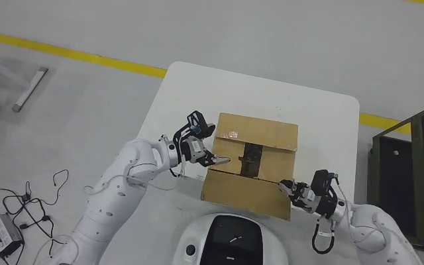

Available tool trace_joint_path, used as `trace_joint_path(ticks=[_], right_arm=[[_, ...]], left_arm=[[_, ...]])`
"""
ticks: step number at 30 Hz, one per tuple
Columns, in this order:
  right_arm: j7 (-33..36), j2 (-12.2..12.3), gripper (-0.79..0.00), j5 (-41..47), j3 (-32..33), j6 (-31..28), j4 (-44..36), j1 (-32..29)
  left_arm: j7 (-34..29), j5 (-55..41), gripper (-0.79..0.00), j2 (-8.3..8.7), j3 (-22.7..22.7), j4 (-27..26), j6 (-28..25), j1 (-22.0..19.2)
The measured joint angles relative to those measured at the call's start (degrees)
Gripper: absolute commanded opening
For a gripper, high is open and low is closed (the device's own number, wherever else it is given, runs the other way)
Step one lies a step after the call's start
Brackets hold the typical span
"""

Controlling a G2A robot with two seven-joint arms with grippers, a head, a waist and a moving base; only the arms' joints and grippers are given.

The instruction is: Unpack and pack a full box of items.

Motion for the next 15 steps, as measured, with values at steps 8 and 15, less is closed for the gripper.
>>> trace_joint_path(ticks=[8, 15], right_arm=[[-9.4, 0.6, -0.785, -5.2, 10.8, 2.7, -3.2, -8.3], [-15.0, 0.2, -0.785, -4.5, 16.6, 11.1, -1.4, -13.1]], left_arm=[[0.5, 6.6, 0.0, -1.14, 6.4, 2.3, 4.8, -5.3], [3.6, 16.5, 0.0, -1.79, 10.8, 4.0, 6.6, -8.0]])
